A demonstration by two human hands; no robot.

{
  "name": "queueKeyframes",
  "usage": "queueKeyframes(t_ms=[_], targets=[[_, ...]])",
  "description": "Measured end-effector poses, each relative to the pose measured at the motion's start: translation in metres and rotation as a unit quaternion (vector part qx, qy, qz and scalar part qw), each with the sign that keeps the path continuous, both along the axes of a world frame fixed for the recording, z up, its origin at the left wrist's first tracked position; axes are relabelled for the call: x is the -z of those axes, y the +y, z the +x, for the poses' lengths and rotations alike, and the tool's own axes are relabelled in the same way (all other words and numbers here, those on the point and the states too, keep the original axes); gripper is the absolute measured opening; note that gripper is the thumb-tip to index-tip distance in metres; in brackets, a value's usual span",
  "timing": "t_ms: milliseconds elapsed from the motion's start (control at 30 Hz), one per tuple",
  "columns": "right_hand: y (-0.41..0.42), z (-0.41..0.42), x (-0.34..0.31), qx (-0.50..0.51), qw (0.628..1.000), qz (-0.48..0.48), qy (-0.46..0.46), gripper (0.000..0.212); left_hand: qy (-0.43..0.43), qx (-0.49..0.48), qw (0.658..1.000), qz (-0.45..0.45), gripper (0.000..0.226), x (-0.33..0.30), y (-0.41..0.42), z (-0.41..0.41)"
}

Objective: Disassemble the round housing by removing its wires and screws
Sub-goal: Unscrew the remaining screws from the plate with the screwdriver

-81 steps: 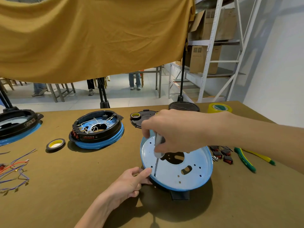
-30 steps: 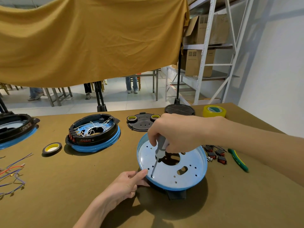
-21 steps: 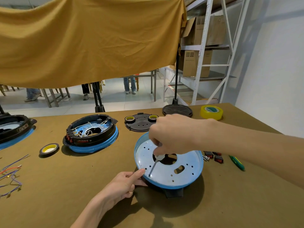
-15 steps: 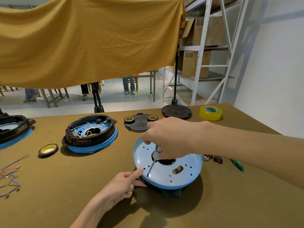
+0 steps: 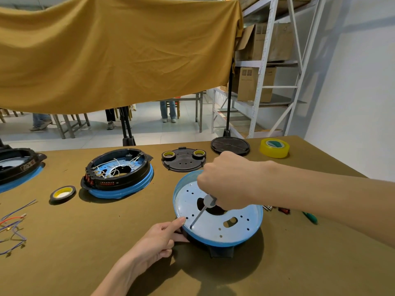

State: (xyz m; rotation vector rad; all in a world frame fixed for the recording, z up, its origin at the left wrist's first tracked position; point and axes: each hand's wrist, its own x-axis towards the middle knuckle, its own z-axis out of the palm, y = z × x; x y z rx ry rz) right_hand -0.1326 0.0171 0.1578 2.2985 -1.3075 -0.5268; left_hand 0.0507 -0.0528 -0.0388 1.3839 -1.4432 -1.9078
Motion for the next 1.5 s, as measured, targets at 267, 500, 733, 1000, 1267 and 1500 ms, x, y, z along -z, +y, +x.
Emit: queueKeyframes(t_ms=[267,500,733,1000,1267,1500], targets=[[0.012,-0.089,0.022,0.216,0.907,-0.086,-0.353,0.030,0.019,-0.055,0.998,-0.007,0.058,0.012,-0.005,0.002],[0.013,-0.138,0.126,0.433,0.749,-0.132,-0.484,0.036,0.040,-0.124,0.991,-0.027,0.066,0.010,-0.008,0.007],[0.003,-0.137,0.169,0.456,0.795,-0.092,-0.390,0.033,0.071,-0.148,0.986,0.022,0.103,0.011,-0.018,0.016],[-0.014,-0.138,0.173,0.454,0.819,-0.068,-0.346,0.034,0.077,-0.099,0.991,0.036,0.115,0.005,-0.013,0.022],[-0.018,-0.078,0.129,0.258,0.816,-0.152,-0.495,0.008,0.058,-0.074,0.995,0.019,0.103,0.006,-0.012,0.020],[-0.035,-0.014,0.140,0.101,0.794,0.091,-0.593,0.010,0.068,-0.058,0.996,0.024,0.091,0.002,-0.009,0.021]])
